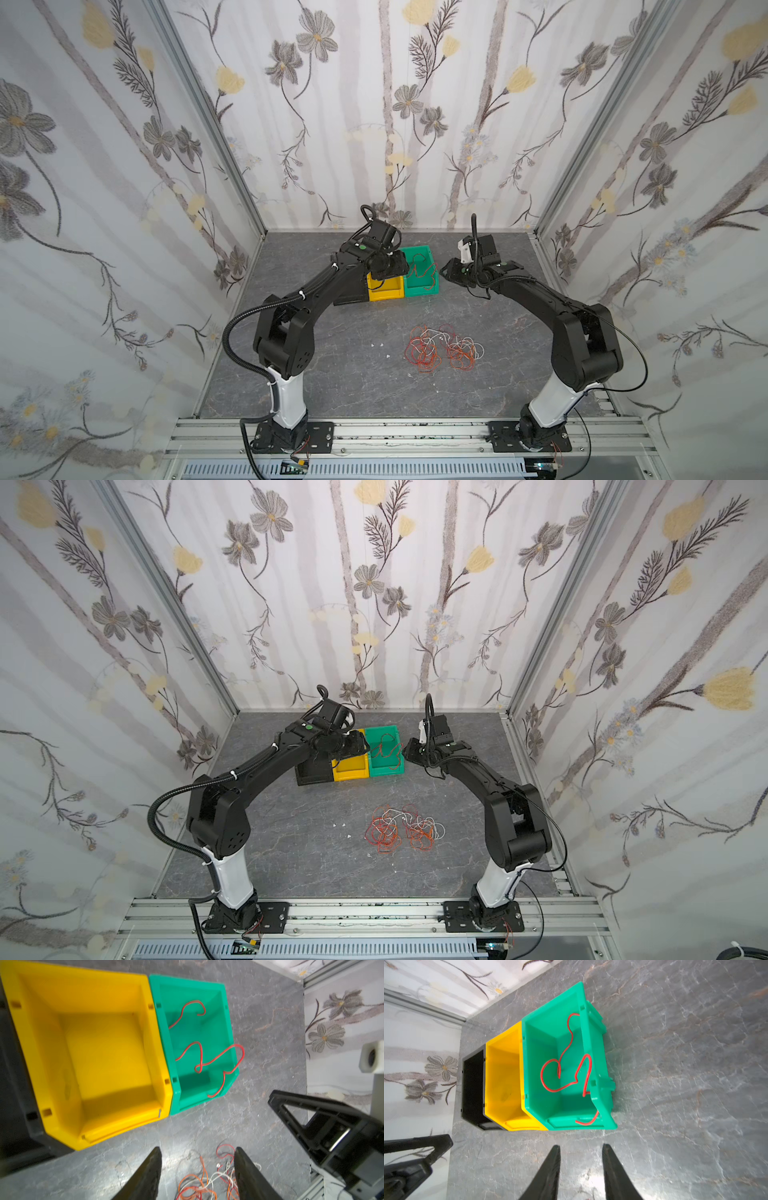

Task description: Untangle the cables

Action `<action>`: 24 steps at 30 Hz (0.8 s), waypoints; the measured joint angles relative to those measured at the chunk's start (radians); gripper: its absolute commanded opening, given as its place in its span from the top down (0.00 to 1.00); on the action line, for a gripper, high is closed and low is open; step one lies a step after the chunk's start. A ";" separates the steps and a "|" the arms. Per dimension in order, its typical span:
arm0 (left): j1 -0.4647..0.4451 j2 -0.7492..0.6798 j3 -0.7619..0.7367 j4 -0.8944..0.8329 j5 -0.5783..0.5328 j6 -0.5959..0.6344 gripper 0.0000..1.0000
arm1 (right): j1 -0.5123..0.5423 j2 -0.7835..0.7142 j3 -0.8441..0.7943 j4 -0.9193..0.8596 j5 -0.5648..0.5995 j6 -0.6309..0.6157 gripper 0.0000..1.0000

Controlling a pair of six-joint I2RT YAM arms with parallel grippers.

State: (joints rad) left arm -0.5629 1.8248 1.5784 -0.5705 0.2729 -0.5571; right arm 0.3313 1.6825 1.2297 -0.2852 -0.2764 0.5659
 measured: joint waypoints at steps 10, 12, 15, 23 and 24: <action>-0.107 -0.245 -0.506 0.257 0.142 -0.087 0.43 | 0.152 -0.196 -0.200 -0.101 0.003 -0.034 0.64; -0.145 -0.262 -0.554 0.306 0.156 -0.104 0.43 | 0.192 -0.227 -0.239 -0.116 0.007 -0.023 0.63; -0.191 -0.261 -0.602 0.371 0.175 -0.127 0.43 | 0.231 -0.282 -0.297 -0.121 0.023 -0.012 0.62; -0.268 -0.185 -0.630 0.459 0.172 -0.156 0.69 | 0.247 -0.389 -0.428 -0.148 0.081 0.024 0.62; -0.274 -0.175 -0.630 0.464 0.172 -0.157 0.74 | 0.252 -0.399 -0.438 -0.148 0.083 0.029 0.62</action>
State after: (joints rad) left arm -0.8364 1.6493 0.9485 -0.1066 0.4450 -0.7139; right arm 0.5831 1.2835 0.7918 -0.4335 -0.1936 0.5953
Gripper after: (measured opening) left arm 0.334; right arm 0.382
